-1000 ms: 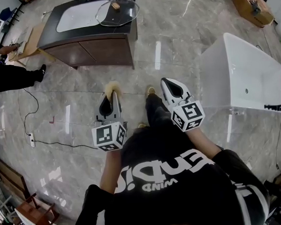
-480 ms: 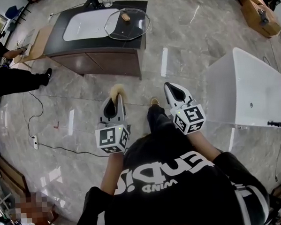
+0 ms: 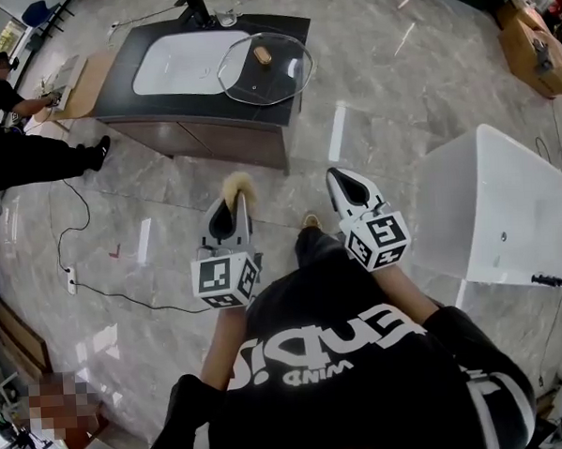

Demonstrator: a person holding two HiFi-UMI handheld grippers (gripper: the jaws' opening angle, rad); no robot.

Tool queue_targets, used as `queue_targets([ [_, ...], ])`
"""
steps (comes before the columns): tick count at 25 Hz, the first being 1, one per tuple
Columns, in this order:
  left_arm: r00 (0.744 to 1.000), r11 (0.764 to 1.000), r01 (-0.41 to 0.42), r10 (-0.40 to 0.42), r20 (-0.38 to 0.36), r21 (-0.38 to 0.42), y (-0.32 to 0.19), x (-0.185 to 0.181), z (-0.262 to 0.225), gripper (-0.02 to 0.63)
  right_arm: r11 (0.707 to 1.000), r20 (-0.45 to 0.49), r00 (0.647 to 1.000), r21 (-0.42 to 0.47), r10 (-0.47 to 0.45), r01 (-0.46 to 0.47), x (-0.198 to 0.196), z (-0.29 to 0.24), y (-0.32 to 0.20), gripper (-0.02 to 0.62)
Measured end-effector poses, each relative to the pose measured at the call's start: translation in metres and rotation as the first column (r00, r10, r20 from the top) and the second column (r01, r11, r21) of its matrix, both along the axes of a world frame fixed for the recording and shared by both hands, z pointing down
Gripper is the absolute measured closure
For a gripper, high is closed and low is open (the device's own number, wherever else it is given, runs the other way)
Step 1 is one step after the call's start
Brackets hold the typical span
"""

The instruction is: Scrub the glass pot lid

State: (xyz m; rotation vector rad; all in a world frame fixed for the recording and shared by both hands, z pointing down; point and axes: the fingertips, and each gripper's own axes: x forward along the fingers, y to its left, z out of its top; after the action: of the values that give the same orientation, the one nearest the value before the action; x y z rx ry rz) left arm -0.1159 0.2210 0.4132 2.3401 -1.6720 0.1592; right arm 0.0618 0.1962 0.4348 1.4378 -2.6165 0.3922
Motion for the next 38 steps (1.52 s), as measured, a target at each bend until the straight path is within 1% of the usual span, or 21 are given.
queue_targets([
  [5,0.999,0.999,0.034,-0.034,-0.003,0.000,-0.033,0.008,-0.004,0.555,0.999,0.003,0.999,0.005,-0.035,0.035,0.006,-0.005,-0.039,0.581],
  [11,0.997,0.997,0.072,-0.072,-0.007,0.018,-0.068,0.019,-0.006,0.555,0.997,-0.003,0.997,0.012,-0.071,0.071,0.016,-0.006,-0.076,0.581],
  [17,0.994,0.994,0.105,-0.105,-0.006,0.034,-0.095,0.027,-0.008,0.555,0.994,-0.009,0.995,0.017,-0.103,0.104,0.024,-0.008,-0.104,0.581],
  [23,0.993,0.992,0.121,-0.121,-0.002,0.028,-0.115,0.024,-0.005,0.555,0.992,0.001,0.992,0.005,-0.123,0.123,0.019,-0.004,-0.126,0.581],
  [29,0.992,0.992,0.122,-0.122,-0.007,0.029,-0.141,0.013,0.001,0.555,0.991,-0.006,0.991,-0.006,-0.130,0.130,0.008,0.006,-0.150,0.581],
  [38,0.996,0.997,0.083,-0.083,-0.036,0.002,-0.205,-0.001,0.013,0.555,0.993,-0.020,0.993,-0.024,-0.120,0.119,-0.015,0.010,-0.205,0.581],
])
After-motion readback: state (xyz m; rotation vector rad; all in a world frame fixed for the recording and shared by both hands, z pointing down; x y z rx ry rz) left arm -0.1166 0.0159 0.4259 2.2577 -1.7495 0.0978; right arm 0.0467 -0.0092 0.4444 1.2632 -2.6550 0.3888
